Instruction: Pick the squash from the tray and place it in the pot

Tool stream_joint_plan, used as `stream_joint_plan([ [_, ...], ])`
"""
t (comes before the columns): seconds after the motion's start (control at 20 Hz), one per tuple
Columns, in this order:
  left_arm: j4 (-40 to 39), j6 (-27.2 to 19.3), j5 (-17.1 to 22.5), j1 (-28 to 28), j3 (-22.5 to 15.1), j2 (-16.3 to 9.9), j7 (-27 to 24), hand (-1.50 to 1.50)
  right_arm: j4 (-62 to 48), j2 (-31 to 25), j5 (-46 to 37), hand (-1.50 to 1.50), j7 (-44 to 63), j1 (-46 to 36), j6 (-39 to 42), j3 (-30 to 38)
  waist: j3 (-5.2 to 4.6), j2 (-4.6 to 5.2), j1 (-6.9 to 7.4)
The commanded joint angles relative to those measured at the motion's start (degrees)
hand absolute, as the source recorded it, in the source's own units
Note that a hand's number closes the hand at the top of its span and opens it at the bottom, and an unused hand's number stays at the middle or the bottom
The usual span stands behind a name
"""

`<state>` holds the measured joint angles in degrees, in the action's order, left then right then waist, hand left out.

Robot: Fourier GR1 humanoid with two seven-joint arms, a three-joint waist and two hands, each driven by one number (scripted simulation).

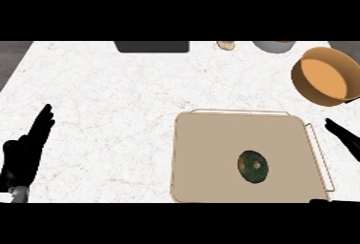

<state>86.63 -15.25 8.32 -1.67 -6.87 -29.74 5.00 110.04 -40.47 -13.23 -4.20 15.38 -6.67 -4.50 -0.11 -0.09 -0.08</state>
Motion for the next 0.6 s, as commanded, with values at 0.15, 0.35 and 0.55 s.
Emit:
stream_joint_plan([
  [0.15, -0.42, 2.67, 0.85, 0.91, 1.05, -0.71, 0.04, 0.0, 7.4, -7.49, -3.44, -1.5, 23.88, -8.25, 13.73, -6.82, -0.14, 0.29, 1.56],
  [0.35, -0.52, 0.42, -1.62, 4.05, -0.86, 1.36, 2.33, 0.0, 4.14, -9.13, -3.24, -1.5, 32.39, -15.26, 23.05, -11.78, -0.05, 0.53, 1.9],
  [0.55, -3.14, 1.19, -1.45, 3.52, -0.2, 2.71, -0.26, 0.0, 4.98, -4.87, 1.34, -1.5, 44.87, -23.45, 31.24, -16.45, -0.05, 0.49, 1.68],
])
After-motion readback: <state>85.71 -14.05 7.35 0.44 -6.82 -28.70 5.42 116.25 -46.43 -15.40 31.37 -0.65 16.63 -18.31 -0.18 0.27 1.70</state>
